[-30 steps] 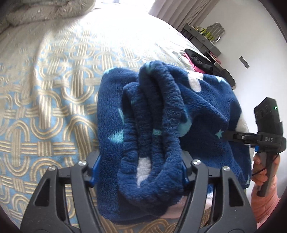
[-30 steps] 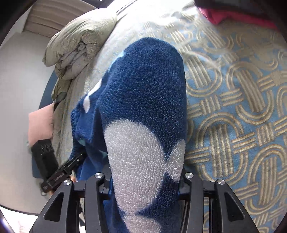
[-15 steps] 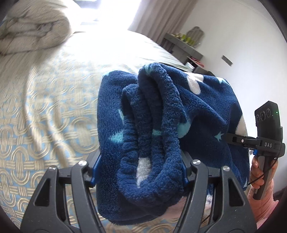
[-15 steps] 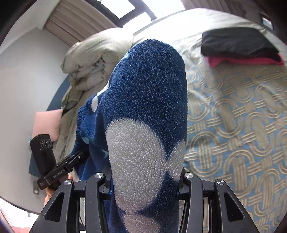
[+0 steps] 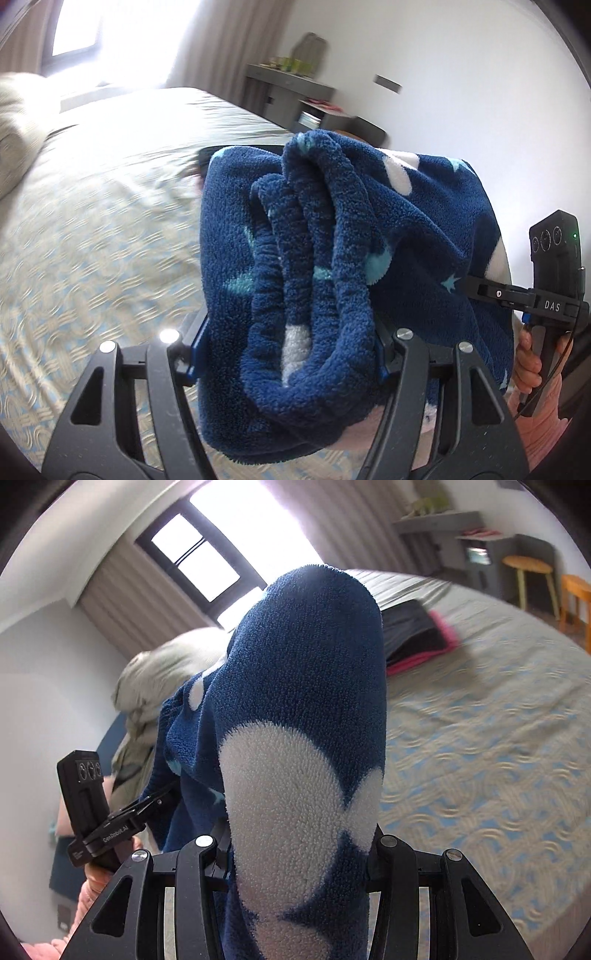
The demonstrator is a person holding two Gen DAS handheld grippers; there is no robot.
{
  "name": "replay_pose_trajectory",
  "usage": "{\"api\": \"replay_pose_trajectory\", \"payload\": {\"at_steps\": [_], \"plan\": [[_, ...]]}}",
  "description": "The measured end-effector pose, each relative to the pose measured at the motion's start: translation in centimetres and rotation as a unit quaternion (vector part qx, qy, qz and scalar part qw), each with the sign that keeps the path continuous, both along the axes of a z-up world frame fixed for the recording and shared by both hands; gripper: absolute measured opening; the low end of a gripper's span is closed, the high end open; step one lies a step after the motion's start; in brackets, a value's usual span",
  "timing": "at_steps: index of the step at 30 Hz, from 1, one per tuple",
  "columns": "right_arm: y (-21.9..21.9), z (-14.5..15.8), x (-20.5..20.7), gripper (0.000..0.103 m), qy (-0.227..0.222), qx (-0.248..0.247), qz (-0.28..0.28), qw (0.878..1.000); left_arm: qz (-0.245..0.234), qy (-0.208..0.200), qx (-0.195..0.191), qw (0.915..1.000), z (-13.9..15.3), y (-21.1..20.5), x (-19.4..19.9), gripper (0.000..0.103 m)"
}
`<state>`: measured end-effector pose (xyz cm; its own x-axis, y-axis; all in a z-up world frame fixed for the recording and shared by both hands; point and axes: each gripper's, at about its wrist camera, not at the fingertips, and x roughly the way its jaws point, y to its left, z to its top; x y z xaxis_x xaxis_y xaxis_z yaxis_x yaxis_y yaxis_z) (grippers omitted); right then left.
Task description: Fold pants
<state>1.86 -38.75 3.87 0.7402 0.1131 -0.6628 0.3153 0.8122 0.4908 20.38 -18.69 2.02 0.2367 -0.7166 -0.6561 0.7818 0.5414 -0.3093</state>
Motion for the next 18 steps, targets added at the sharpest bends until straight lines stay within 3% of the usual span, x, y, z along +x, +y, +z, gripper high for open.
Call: {"api": "replay_pose_trajectory", "payload": {"at_steps": [11,18], "plan": [[-8.2,1.0,-8.5,0.046,-0.028,0.010,-0.098,0.995,-0.081,-0.012,0.009,0.9966,2.1,-11.8,-2.2,0.067],[-12.8,1.0,-11.1,0.046,-0.037,0.021,-0.151,0.988,-0.121,-0.026,0.021,0.9921,2.5,-18.9,-3.5,0.067]]}}
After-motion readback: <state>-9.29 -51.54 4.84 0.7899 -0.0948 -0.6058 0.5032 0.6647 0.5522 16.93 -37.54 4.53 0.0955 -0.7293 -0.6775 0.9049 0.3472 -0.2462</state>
